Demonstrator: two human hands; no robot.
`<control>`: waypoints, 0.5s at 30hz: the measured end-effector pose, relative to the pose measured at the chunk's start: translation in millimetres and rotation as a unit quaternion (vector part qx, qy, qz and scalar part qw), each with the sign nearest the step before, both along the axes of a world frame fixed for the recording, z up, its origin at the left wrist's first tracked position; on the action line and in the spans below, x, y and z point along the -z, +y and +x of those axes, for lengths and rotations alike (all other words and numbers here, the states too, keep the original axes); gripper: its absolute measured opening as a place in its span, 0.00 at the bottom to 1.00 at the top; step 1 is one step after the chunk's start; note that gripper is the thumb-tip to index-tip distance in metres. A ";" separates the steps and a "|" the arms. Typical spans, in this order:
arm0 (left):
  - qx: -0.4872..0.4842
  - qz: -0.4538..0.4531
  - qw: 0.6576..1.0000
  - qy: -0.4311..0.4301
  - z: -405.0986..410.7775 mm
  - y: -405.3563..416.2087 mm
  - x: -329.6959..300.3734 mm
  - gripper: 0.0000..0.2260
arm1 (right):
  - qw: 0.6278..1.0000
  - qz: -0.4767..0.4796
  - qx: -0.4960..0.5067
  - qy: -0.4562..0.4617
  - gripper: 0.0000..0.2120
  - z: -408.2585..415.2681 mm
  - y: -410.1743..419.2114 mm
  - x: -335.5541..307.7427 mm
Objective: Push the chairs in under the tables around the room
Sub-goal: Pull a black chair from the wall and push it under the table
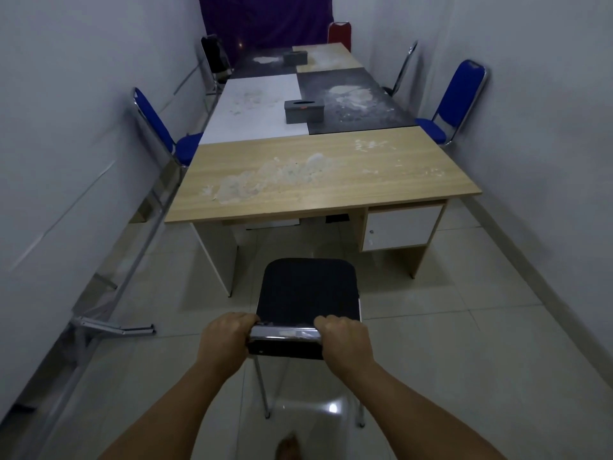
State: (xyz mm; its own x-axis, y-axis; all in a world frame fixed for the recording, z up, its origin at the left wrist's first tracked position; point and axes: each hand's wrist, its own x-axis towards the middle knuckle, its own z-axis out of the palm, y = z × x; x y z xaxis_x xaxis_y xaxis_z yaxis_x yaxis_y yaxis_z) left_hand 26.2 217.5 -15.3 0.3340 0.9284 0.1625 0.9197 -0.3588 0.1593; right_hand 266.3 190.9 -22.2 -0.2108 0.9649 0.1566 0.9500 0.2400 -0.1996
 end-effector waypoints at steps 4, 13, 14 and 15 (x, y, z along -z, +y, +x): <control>0.003 0.003 1.000 -0.007 -7.6 6.3 1.4 0.17 | 1.000 0.002 -0.002 -0.011 0.23 -7.9 8.3 -0.9; -0.024 -0.023 0.999 -0.024 11.7 4.9 15.1 0.16 | 0.999 -0.009 -0.028 -0.041 0.20 16.3 32.3 5.8; -0.025 -0.026 0.999 -0.025 17.2 6.0 15.7 0.17 | 0.999 -0.014 -0.026 -0.042 0.20 21.4 34.8 8.0; -0.025 -0.027 0.999 -0.025 22.6 7.9 15.7 0.17 | 0.999 -0.017 -0.023 -0.045 0.19 26.3 37.5 9.8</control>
State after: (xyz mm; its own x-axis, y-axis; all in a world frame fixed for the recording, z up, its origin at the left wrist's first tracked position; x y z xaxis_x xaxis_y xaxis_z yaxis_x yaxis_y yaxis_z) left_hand 48.8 225.4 -30.9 0.2792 0.9519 0.1262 0.9271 -0.3014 0.2229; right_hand 292.6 228.4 -32.0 -0.2669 0.9583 0.1020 0.9525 0.2784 -0.1237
